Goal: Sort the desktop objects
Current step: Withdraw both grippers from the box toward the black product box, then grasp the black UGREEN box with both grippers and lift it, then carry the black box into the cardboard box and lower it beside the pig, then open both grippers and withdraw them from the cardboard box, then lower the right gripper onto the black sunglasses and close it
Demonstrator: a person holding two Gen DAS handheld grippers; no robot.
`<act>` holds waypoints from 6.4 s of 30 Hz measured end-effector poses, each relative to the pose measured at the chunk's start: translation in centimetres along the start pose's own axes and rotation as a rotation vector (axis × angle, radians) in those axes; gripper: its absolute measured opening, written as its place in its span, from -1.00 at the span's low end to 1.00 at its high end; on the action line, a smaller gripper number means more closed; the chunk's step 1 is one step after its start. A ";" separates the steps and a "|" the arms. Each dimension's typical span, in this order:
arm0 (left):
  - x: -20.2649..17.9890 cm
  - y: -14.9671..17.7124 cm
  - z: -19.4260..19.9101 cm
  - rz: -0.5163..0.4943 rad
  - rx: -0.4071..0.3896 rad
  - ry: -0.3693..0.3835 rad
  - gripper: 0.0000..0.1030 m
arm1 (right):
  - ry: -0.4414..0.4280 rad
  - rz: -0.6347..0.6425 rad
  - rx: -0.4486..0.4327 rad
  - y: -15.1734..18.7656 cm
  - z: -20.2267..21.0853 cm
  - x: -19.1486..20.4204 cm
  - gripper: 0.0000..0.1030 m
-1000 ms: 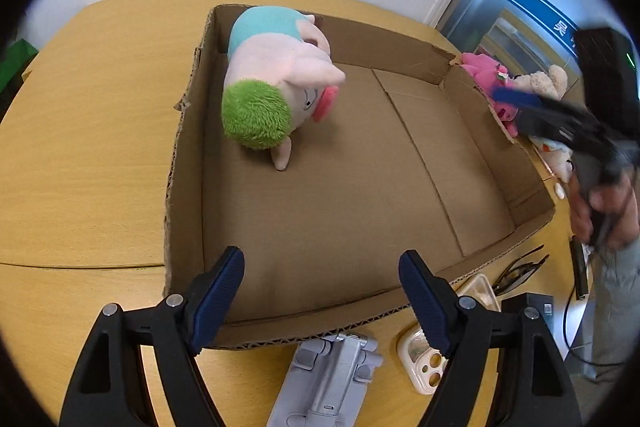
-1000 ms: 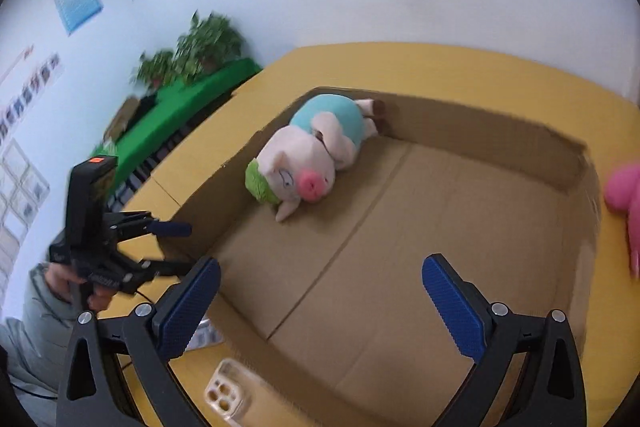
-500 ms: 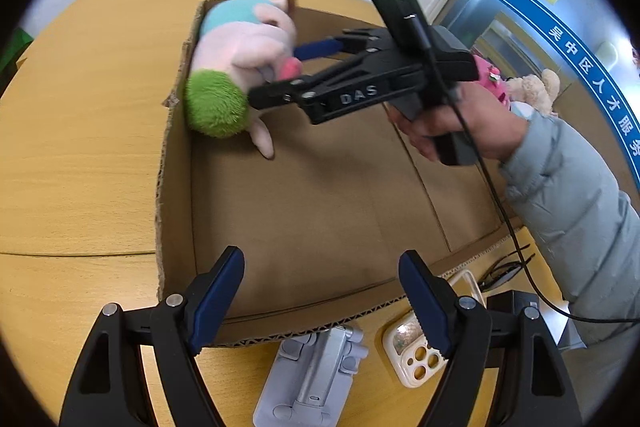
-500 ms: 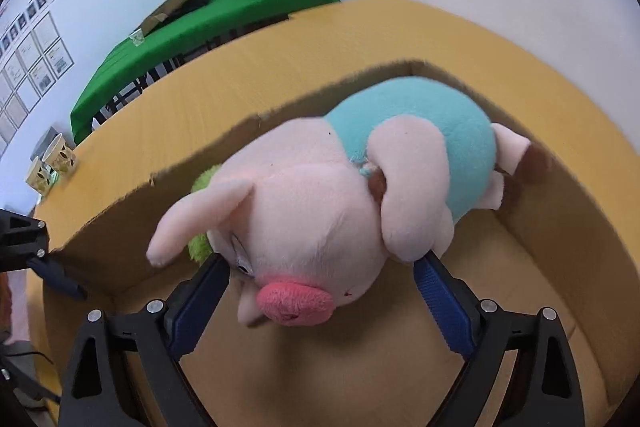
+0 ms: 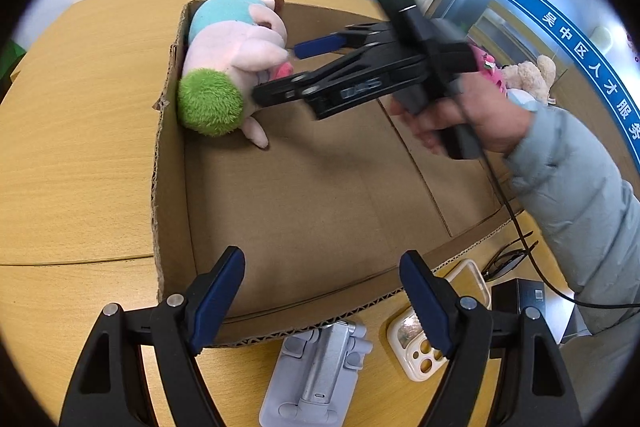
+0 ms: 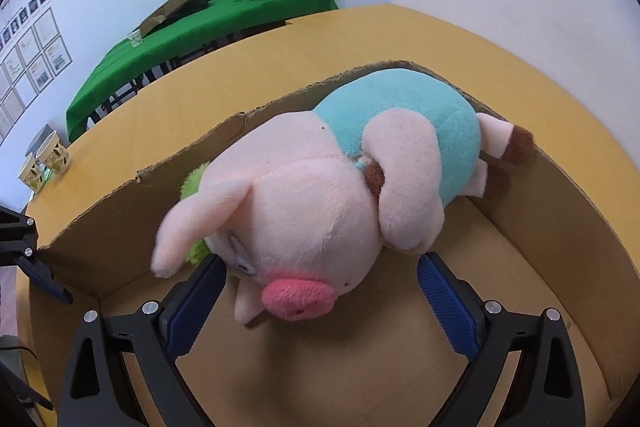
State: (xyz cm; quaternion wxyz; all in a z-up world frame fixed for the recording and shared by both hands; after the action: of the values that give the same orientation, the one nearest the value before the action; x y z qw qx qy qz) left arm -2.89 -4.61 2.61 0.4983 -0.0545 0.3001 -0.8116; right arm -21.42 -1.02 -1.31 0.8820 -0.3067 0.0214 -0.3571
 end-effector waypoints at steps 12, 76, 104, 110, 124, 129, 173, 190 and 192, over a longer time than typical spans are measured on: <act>-6.1 0.5 9.1 -0.082 -0.234 -0.105 0.55 | 0.179 -0.139 -0.257 12.7 24.6 2.4 0.99; -4.8 -21.7 5.5 -0.077 -0.357 0.012 -0.08 | 0.284 0.055 -0.453 0.3 24.5 -0.2 0.87; 2.6 -20.4 -11.4 0.070 0.203 -0.180 -0.35 | -0.049 -0.339 -0.099 0.9 4.1 -13.7 0.84; 4.6 -19.2 -10.1 0.099 0.223 -0.120 -0.34 | -0.150 -0.409 -0.062 1.2 6.2 -13.3 0.84; 4.0 -19.4 -8.2 0.065 0.122 -0.153 -0.40 | -0.139 -0.486 0.048 2.7 1.9 -14.2 0.83; 2.8 -16.1 0.5 0.006 -0.052 -0.185 -0.38 | -0.056 -0.397 0.070 4.7 4.2 -12.7 0.83; -2.1 3.8 6.8 -0.026 -0.075 -0.141 -0.09 | 0.149 -0.564 -0.094 26.3 20.4 -4.7 0.96; -7.0 4.5 3.5 -0.022 -0.121 0.005 -0.04 | 0.068 -0.431 0.019 33.4 22.3 -2.7 0.99; -8.1 4.4 2.7 -0.022 -0.107 0.030 -0.04 | 0.092 -0.406 0.026 33.3 21.0 -3.1 0.99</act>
State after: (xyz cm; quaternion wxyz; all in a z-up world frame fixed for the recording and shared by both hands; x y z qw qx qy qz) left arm 5.64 -0.41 4.11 0.4811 -0.0721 0.3501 -0.8005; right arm 2.21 30.52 -3.35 0.7939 -0.2768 -0.0054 -0.5414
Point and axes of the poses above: each gripper's, at about its wrist camera, not at the fingertips, and z roughly against the way its jaws point, x to its left, y to its underside, the point moved 2 cm from there along -z, roughly the way its jaws point, and after that the axes turned 11 degrees about -z, right-handed, at the moved point
